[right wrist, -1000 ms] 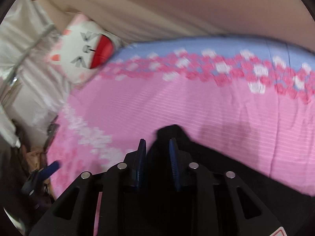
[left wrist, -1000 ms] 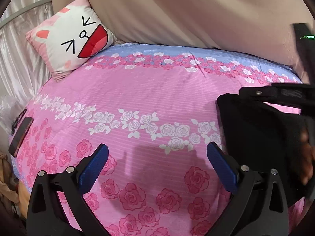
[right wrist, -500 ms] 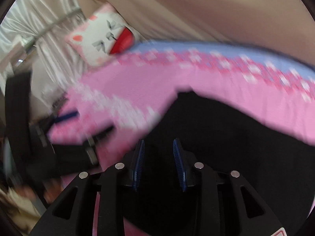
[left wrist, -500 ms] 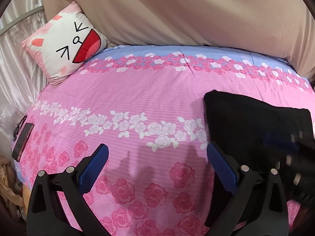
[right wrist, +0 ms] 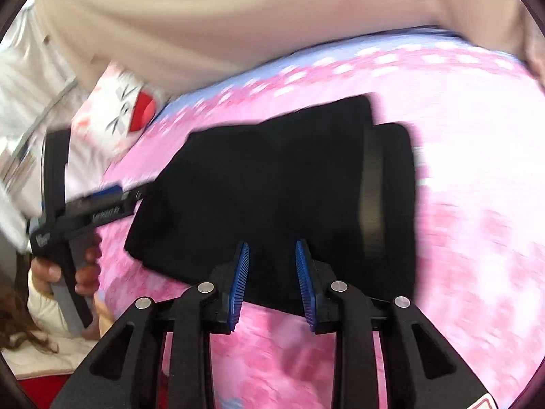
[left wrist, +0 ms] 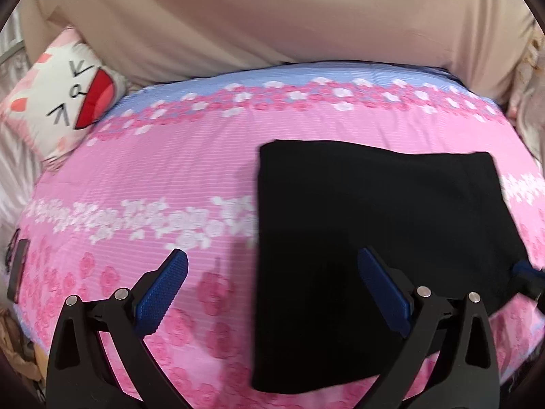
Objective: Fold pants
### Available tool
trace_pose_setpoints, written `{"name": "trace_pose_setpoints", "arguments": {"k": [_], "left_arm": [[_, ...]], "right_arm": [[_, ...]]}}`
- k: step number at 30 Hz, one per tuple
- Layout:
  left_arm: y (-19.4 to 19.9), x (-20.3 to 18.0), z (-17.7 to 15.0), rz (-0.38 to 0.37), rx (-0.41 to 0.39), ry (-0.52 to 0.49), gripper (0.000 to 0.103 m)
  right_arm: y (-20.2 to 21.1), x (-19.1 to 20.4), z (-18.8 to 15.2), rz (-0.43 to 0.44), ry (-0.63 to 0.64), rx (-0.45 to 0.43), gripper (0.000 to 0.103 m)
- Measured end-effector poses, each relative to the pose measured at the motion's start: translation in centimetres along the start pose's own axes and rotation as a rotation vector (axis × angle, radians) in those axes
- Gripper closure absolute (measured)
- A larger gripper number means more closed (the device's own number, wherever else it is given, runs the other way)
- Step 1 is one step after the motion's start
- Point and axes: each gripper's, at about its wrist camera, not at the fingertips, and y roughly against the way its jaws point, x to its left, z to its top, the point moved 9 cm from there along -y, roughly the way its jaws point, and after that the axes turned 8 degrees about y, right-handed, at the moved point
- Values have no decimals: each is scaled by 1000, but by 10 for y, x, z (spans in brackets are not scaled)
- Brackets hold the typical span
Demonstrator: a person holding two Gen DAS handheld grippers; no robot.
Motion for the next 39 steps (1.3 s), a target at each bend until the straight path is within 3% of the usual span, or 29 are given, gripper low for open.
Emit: {"name": "trace_pose_setpoints", "arguments": {"k": [2,3,4,5,8,12,15,16,20,22,26,31,35,39], "left_arm": [[-4,-10,-6,-86,47,9,5],[-7,-13,-11,-118,78,23,5],[-12,-14,-17,-161,122,51,5],[-16,-13,-21,-185,151,73,5],[-26,-4,-34,-246,202,153,5],[-31,0,-48,-343,266,202,5],[-29,-2,-51,-404,269,209,5],[-28,-4,-51,-413,265,191,5],[-30,-21,-47,-427,244,125,5],[-36,-26,-41,-422,242,142,5],[-45,-26,-31,-430,261,188,5],[-43,-22,-32,-485,260,149,5],[-42,-23,-35,-464,241,110,5],[-46,-27,-34,-399,223,85,5]], "right_arm": [[24,-23,6,-17,-87,-74,49],[33,-38,8,-77,-117,-106,23],[40,-48,7,-127,-133,-124,20],[44,-61,5,-164,-146,-121,20],[35,-77,-5,-95,-211,-77,20],[3,-79,-21,74,-325,11,20],[-3,-65,-19,220,-364,-24,18],[-5,-60,-16,267,-377,-22,16],[-14,-53,-10,270,-371,-4,14],[-17,-49,-5,308,-389,1,5],[-14,-51,1,398,-444,-21,5],[6,-61,-5,538,-535,-68,5],[10,-56,-4,525,-513,-58,5],[-14,-44,-2,323,-391,26,5]]}}
